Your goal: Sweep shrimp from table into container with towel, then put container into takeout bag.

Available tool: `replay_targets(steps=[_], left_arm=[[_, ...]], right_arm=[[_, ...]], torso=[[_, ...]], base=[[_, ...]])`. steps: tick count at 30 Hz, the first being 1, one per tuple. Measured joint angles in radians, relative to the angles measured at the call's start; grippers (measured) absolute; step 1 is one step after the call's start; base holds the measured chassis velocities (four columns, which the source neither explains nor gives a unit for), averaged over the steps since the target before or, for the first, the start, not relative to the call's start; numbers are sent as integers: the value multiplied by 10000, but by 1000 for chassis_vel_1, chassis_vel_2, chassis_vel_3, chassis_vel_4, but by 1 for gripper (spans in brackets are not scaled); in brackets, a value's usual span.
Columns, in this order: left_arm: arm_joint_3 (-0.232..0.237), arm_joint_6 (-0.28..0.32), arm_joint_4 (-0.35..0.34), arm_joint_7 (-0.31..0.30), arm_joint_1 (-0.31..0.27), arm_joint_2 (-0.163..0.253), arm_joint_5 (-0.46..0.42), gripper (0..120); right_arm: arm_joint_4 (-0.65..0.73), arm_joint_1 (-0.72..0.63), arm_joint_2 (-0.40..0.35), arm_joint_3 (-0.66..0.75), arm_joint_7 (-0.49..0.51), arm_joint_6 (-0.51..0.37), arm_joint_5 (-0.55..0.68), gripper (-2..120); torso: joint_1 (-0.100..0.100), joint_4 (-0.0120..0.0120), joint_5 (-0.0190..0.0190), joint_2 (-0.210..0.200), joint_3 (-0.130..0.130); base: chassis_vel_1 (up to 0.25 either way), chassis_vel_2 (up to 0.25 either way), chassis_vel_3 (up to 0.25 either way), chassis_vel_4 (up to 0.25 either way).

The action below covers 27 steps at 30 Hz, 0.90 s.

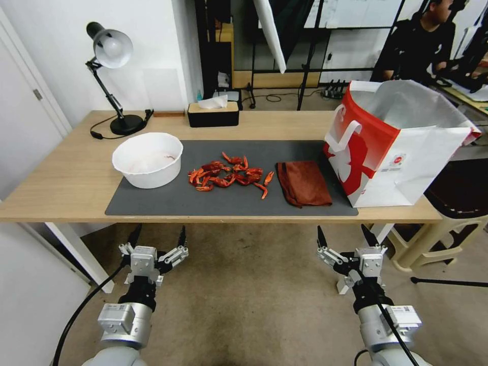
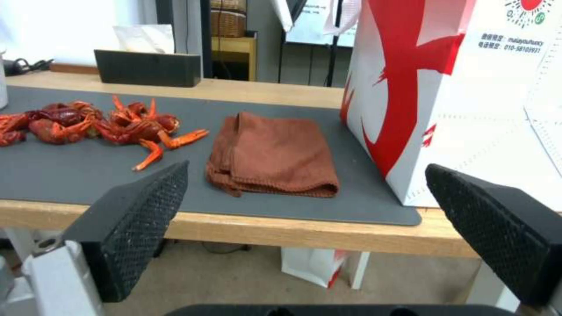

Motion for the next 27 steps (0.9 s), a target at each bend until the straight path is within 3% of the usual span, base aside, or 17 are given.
replay_targets(steps=[22, 24, 25, 26, 27], left_arm=[[54, 93, -3, -108, -68, 73, -122, 100], [221, 356, -11, -445, -348, 367, -478, 100], [221, 356, -11, -445, -348, 367, -478, 100], [278, 444, -10, -561, -409, 437, -591, 100], [411, 664, -17, -879, -592, 627, -897, 100]], right_arm=[[29, 21, 6, -68, -34, -241, 31, 100], [184, 144, 66, -377, -241, -1312, 115, 100], [184, 144, 66, -377, -241, -1312, 115, 100], [238, 191, 84, -499, -326, -1689, 149, 100], [315, 250, 109, -632, -429, -2148, 192, 100]], torso=[[-1, -1, -2, 0, -1], [1, -8, -2, 0, 0], [1, -8, -2, 0, 0], [2, 7, -2, 0, 1], [1, 5, 4, 0, 1]], base=[[0, 0, 0, 0], [0, 0, 0, 0], [0, 0, 0, 0], [0, 0, 0, 0], [0, 0, 0, 0]])
